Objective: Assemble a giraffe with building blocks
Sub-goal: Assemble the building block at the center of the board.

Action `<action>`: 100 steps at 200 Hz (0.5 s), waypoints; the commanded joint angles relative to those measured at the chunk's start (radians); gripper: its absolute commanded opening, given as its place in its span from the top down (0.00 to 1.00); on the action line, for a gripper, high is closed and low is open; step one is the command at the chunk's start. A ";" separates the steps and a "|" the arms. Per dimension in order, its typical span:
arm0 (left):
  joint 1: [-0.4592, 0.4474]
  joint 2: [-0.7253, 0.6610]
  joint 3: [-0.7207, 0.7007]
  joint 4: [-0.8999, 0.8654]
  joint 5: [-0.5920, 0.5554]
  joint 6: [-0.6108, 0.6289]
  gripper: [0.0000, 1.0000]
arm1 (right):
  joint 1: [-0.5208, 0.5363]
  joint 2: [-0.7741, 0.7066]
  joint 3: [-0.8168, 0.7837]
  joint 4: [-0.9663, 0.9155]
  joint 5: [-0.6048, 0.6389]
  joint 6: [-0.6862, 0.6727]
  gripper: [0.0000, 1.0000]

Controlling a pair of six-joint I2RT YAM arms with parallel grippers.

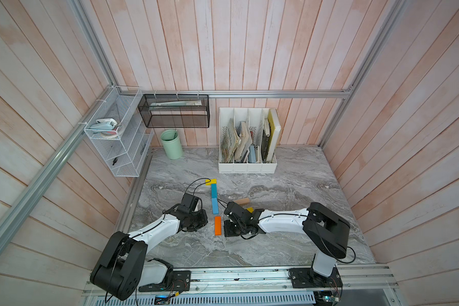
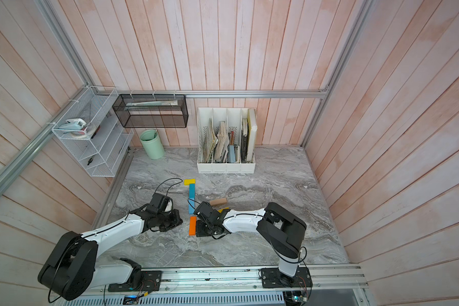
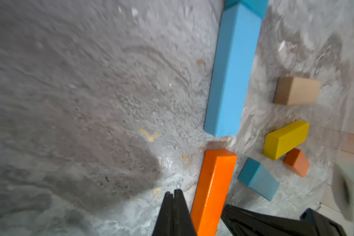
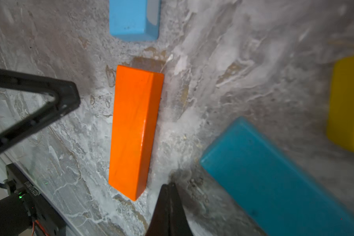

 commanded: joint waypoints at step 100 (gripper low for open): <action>-0.047 0.046 -0.055 0.069 0.070 -0.039 1.00 | -0.069 0.085 -0.018 0.159 -0.127 -0.029 1.00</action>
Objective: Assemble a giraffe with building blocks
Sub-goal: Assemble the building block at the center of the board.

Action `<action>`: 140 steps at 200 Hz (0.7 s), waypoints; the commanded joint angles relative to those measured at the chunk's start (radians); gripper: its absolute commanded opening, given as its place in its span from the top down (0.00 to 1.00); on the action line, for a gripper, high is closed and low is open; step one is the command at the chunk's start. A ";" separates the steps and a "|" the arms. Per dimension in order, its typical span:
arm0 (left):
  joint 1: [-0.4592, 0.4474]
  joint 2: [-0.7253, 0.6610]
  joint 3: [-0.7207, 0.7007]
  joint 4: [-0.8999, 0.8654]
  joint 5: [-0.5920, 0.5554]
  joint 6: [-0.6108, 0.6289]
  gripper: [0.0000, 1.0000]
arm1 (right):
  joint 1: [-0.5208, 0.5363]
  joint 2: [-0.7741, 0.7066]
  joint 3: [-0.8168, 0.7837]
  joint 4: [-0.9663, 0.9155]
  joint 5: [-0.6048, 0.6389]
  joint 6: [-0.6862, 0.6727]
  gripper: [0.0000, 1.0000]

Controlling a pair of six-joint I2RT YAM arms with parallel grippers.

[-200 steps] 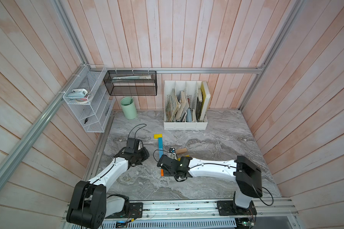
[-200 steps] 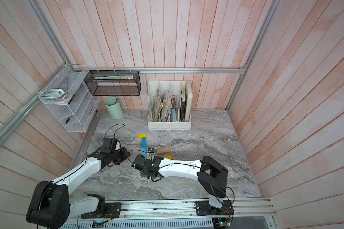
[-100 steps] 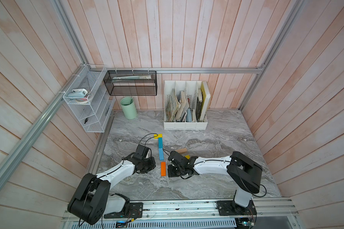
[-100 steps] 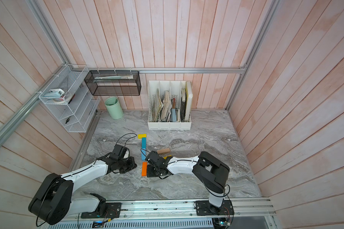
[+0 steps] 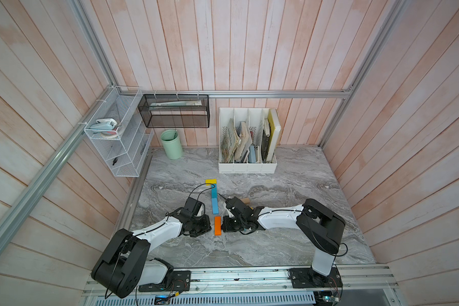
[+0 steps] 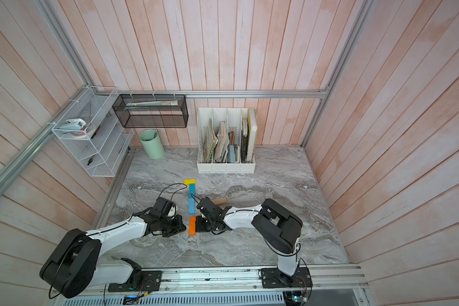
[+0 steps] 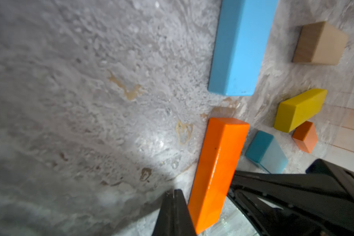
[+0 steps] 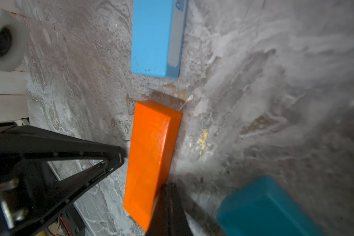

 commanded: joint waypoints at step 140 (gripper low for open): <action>-0.016 0.072 0.034 0.031 -0.006 0.002 1.00 | -0.013 0.060 0.016 0.001 -0.023 -0.020 1.00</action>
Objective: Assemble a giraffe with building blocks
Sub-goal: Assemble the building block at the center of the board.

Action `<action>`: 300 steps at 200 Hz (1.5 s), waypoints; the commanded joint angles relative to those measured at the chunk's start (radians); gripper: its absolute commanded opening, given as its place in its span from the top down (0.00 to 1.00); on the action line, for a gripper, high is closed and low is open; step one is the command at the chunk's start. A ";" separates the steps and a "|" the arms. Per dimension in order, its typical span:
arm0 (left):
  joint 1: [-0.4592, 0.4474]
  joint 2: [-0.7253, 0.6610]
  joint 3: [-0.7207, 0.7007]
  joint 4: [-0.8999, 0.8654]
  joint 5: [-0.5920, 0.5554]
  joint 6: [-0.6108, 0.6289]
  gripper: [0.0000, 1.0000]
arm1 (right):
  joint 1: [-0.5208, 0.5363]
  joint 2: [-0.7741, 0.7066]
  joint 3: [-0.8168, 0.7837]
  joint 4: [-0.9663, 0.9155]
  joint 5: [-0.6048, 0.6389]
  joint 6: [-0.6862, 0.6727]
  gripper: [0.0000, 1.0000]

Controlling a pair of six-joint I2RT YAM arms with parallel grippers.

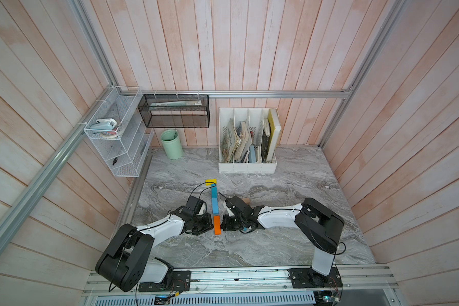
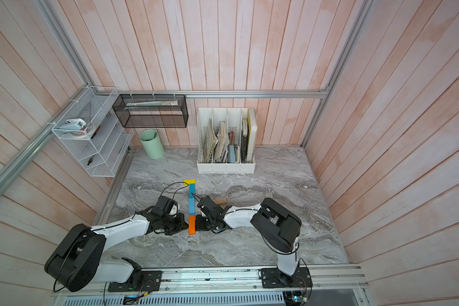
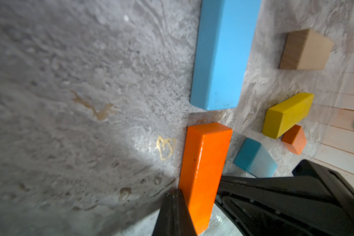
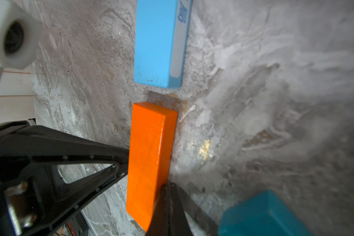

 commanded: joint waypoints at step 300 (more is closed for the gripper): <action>-0.009 -0.127 0.041 -0.217 -0.170 0.041 0.72 | -0.031 -0.185 -0.031 -0.234 0.204 -0.097 0.75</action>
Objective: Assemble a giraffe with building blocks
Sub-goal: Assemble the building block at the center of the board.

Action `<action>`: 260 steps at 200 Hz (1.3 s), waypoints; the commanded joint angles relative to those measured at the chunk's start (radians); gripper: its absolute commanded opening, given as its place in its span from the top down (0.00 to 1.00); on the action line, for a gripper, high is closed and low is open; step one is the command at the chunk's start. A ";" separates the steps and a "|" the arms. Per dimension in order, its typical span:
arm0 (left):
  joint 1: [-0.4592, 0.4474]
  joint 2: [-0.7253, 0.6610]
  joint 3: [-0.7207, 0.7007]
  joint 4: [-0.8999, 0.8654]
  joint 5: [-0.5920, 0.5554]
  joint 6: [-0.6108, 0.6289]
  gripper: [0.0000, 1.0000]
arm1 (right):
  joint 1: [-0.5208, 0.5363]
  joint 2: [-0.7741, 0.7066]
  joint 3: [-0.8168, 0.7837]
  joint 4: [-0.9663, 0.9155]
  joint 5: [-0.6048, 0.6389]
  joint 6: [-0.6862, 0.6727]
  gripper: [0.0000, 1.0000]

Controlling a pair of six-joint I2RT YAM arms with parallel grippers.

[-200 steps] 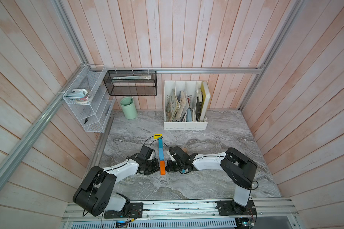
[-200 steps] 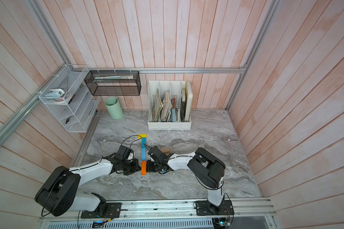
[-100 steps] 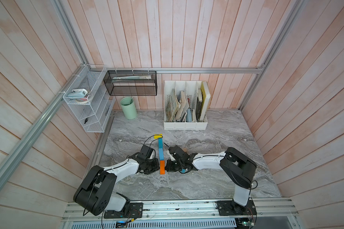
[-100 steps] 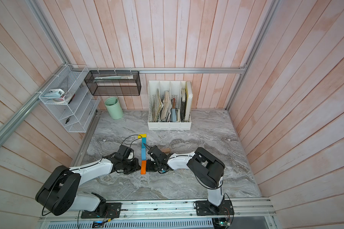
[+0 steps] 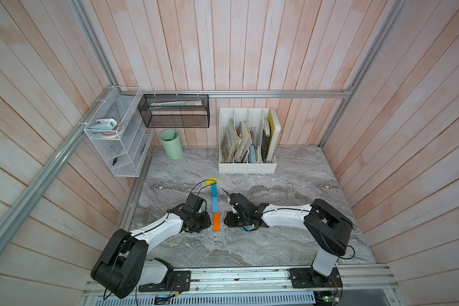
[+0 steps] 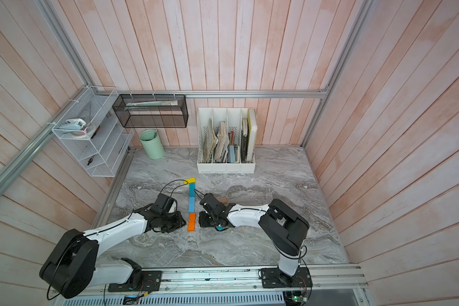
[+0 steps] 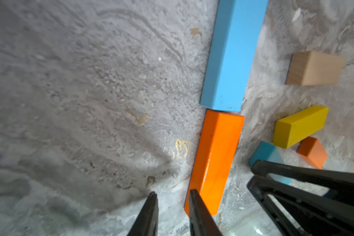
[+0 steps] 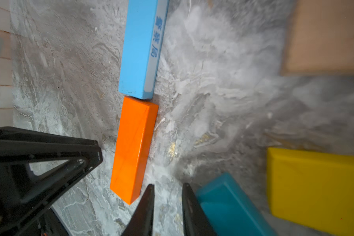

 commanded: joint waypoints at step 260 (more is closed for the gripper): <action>0.192 0.041 0.031 0.069 0.074 0.068 0.88 | -0.059 0.207 0.144 0.041 -0.147 -0.057 1.00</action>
